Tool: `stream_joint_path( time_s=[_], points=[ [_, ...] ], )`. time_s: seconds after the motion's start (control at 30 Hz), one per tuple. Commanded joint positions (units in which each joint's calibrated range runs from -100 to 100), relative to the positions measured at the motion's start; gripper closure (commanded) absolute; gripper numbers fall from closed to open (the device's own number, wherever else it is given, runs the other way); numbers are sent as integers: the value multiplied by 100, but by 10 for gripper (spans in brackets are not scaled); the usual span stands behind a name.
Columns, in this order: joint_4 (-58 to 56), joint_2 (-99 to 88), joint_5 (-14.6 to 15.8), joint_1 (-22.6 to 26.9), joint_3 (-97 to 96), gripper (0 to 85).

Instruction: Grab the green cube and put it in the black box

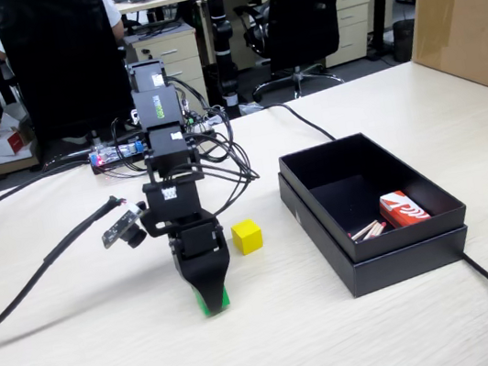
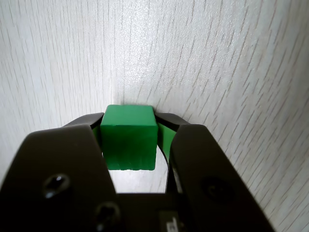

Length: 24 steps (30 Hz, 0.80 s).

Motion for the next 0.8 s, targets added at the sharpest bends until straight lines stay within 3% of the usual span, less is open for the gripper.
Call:
stream_joint_path(
  time_s=[0.0,0.37,0.57,0.77],
  points=[
    [-33,-379,-39,-44,134,846],
    [-33,-3832,313,190,-1235,847],
    [-33,-6104,733,860,-1915,847],
    [-33,-6644,1099,1626,-2187,846]
  ],
)
